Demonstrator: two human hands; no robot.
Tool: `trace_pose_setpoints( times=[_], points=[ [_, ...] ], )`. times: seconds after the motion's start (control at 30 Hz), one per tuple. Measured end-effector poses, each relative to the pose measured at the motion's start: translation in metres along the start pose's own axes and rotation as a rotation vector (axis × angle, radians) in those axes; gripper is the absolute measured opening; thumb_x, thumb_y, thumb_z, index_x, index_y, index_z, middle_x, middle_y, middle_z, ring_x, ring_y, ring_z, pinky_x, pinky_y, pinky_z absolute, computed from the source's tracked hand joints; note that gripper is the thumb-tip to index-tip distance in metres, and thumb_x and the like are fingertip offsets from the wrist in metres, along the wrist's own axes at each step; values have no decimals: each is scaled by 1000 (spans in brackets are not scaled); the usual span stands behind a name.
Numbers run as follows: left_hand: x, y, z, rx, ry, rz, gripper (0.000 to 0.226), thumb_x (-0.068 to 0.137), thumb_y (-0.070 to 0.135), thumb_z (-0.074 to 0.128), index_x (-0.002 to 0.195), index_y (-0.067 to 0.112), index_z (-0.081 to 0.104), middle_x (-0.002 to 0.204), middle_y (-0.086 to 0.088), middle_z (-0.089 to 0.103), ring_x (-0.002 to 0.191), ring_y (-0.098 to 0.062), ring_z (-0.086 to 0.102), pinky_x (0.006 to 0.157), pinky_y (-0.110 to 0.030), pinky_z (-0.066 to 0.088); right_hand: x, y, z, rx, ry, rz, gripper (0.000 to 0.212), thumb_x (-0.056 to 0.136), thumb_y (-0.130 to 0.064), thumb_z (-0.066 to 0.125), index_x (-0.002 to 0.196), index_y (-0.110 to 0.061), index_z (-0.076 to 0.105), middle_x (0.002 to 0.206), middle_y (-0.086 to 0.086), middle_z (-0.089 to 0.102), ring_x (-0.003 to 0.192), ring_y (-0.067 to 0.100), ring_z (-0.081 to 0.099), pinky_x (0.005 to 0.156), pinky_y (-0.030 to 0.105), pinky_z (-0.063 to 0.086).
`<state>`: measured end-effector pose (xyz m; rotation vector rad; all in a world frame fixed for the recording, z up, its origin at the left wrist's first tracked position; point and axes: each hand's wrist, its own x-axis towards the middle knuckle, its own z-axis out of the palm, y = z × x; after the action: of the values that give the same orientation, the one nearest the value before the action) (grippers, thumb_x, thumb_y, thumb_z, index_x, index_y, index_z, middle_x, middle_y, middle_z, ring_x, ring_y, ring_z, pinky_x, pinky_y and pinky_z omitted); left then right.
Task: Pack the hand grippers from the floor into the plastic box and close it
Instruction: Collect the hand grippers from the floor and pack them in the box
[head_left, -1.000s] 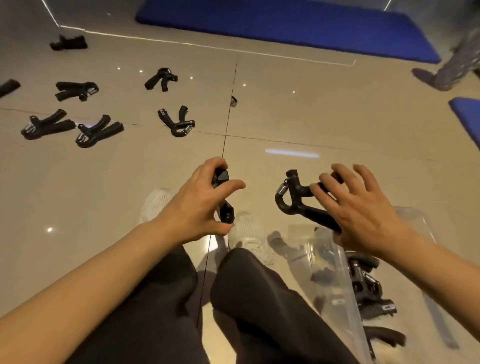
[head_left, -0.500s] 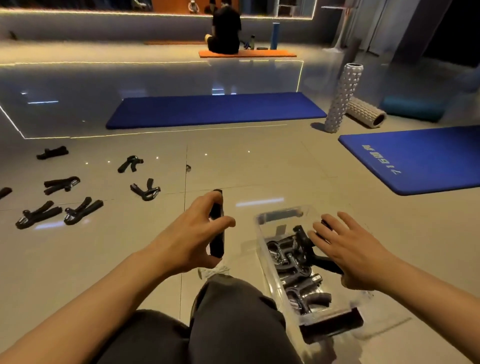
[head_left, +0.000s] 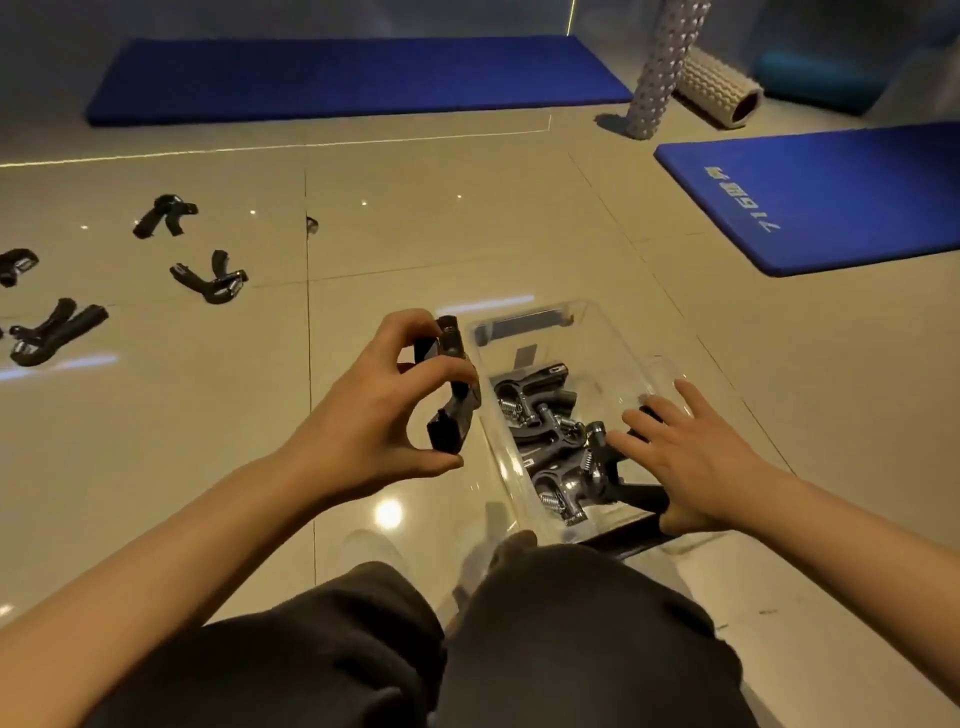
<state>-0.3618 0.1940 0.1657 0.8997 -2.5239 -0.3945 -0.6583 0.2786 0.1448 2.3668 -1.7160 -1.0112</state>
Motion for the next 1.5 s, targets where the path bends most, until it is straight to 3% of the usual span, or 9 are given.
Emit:
trace_pose_setpoints(
  times=[0.23, 0.43, 0.6, 0.77, 0.87, 0.97, 1.13, 1.3, 1.5],
  points=[
    [18, 0, 111, -274, 51, -77, 66, 58, 32, 86, 117, 25, 57, 131, -4, 29, 124, 6, 24, 99, 1, 21, 24, 18, 37, 206, -39, 26, 96, 64, -66, 59, 144, -31, 20, 144, 3, 29, 131, 29, 24, 113, 43, 13],
    [12, -32, 171, -421, 179, -269, 76, 60, 46, 75, 128, 27, 48, 128, -1, 29, 121, -20, 40, 102, -29, 42, 82, 11, 69, 243, -22, -26, 87, 62, -59, 62, 138, -24, 37, 133, 11, 44, 123, 35, 36, 102, 44, 33],
    [-1, -48, 192, -428, 167, -419, 88, 56, 50, 72, 135, 28, 40, 125, 14, 24, 121, 1, 33, 105, -15, 32, 116, 4, 92, 349, 168, -47, 67, 62, -44, 65, 122, -16, 56, 113, 12, 58, 108, 37, 51, 83, 45, 49],
    [-4, -55, 196, -370, 95, -586, 107, 52, 60, 66, 144, 18, 32, 115, 19, 18, 113, 11, 28, 100, -1, 22, 125, 25, 103, 291, -30, -66, 43, 87, -38, 55, 126, -20, 48, 121, 5, 47, 108, 22, 46, 87, 32, 43],
    [0, -54, 194, -365, 105, -608, 103, 51, 61, 66, 141, 19, 36, 117, 18, 19, 110, 1, 33, 97, 2, 23, 126, 34, 110, 206, -23, -82, 30, 91, -28, 49, 120, -20, 53, 112, 2, 56, 103, 22, 51, 84, 31, 39],
    [2, -53, 194, -367, 117, -578, 99, 52, 58, 66, 139, 20, 37, 123, 12, 22, 110, 13, 33, 98, 1, 24, 125, 38, 112, 192, 7, -102, 28, 95, -34, 43, 117, -22, 56, 110, -1, 58, 102, 20, 52, 87, 32, 35],
    [-1, -49, 197, -335, 146, -630, 101, 52, 62, 65, 141, 24, 35, 120, 17, 24, 114, 0, 34, 99, -13, 33, 126, 39, 109, 199, 161, -124, 14, 67, -18, 75, 78, -17, 68, 74, -1, 62, 73, 22, 56, 68, 34, 41],
    [1, -43, 200, -297, 150, -679, 99, 53, 62, 63, 141, 28, 33, 117, 21, 22, 120, -16, 38, 94, -27, 36, 128, 33, 101, 325, 436, -71, 27, 66, -5, 74, 90, -14, 66, 83, 2, 61, 76, 24, 53, 65, 30, 32],
    [1, -45, 199, -301, 151, -688, 100, 53, 63, 63, 141, 26, 33, 124, 7, 30, 121, -20, 38, 95, -30, 38, 122, -2, 132, 358, 343, -228, 35, 60, 1, 69, 88, -17, 60, 85, -1, 56, 74, 19, 52, 68, 32, 36]
  ],
)
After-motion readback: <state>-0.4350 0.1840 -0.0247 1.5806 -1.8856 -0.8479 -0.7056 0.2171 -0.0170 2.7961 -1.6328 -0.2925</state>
